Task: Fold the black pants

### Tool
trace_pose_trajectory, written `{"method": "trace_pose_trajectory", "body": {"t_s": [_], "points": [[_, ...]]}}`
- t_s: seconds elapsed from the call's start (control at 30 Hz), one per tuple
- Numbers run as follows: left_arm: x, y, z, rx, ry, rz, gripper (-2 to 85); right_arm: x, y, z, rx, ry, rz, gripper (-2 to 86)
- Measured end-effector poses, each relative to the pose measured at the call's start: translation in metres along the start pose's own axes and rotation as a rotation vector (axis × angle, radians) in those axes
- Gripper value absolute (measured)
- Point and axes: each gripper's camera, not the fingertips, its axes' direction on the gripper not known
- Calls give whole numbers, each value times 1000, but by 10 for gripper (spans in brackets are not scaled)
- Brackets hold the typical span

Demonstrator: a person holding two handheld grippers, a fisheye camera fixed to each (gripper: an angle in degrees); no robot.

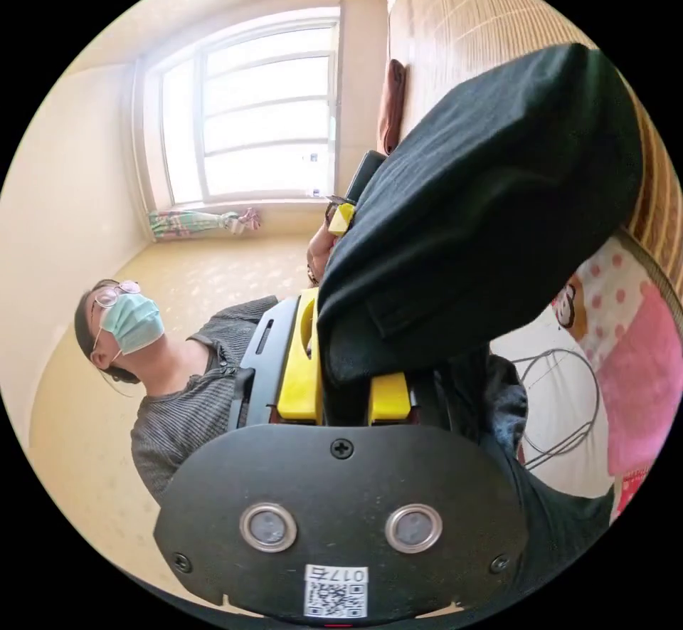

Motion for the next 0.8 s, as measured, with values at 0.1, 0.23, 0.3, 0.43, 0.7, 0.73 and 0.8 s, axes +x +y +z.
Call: {"method": "trace_pose_trajectory", "body": {"t_s": [0.1,0.23,0.3,0.43,0.7,0.73,0.8], "points": [[62,5,-66,55,-94,79,99,-46,-84,34,-48,120,-113,70],[181,10,-178,104,-256,275,103,-113,-187,82,-34,238,-288,67],[238,19,-226,99,-335,396,106,-160,-247,120,7,292,-405,67],[337,58,-337,186,-515,520,122,-207,-331,185,86,323,-539,70],[291,202,-497,976,-1087,-130,182,-21,-435,348,182,140,77,88],[260,215,-490,985,-1078,-109,169,-4,-429,359,121,147,111,78],[207,228,-464,952,-1058,-50,145,34,-387,384,-80,128,46,43]]}}
